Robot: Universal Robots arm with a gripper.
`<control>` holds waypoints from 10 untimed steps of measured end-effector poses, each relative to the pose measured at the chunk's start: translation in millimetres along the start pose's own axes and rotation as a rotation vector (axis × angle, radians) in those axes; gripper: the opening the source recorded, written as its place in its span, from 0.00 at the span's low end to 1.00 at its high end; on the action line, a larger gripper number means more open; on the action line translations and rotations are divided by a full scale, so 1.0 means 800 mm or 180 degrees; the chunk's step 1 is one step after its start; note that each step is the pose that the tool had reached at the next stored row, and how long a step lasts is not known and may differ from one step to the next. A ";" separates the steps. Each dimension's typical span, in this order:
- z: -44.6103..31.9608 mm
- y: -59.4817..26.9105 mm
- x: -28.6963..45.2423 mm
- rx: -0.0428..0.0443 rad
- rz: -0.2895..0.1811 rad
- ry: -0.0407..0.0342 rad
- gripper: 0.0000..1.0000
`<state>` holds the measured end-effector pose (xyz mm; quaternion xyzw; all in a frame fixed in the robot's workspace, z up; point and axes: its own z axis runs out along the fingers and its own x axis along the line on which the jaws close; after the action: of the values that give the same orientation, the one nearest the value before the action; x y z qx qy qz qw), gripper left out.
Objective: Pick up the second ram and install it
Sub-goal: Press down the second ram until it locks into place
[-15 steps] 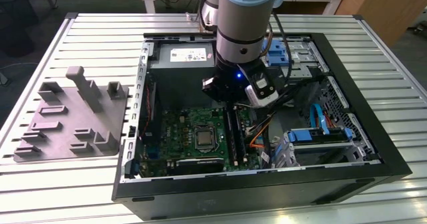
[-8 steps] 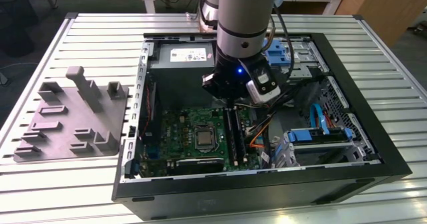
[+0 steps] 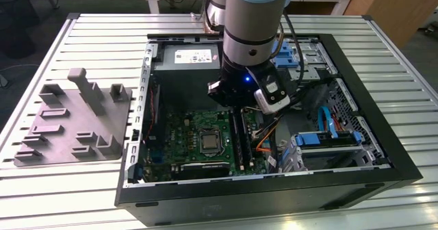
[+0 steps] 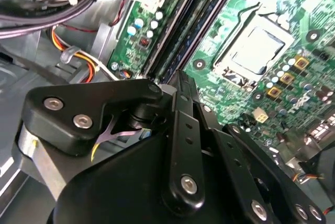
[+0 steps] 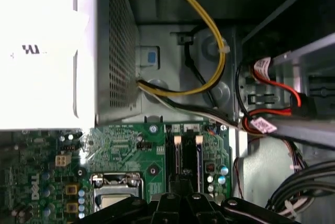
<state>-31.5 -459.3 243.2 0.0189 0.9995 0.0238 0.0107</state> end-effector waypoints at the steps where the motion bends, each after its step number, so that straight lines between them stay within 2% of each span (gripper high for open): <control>1: -0.0001 -0.002 0.0000 0.0000 0.0000 0.0000 0.10; 10: -0.0011 -0.024 -0.0004 0.0001 0.0000 0.0000 0.10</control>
<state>-31.9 -478.4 243.2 0.0190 0.9995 0.0237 0.0107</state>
